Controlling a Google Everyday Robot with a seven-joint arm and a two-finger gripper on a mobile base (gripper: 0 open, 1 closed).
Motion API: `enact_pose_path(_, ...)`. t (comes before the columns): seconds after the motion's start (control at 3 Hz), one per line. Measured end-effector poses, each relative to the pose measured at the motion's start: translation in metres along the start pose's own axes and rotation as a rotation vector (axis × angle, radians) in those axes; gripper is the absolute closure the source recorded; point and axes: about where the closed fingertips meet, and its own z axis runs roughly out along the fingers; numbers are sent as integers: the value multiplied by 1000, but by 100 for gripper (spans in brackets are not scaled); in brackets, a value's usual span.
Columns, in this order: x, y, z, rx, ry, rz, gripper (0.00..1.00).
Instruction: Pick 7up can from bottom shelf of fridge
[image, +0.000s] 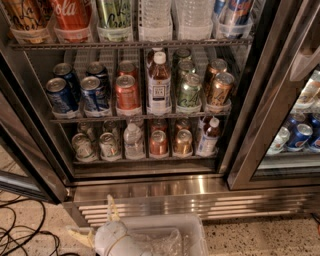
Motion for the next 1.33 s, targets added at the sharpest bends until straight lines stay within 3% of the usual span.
enact_pose_path(0.33,1,-5,13,64,-43,-32,0)
enact_pose_path(1.0,-8,-22,30,222,-136,-112,5)
enact_pose_path(1.33,-15,-33,37,302,-170,-149,15)
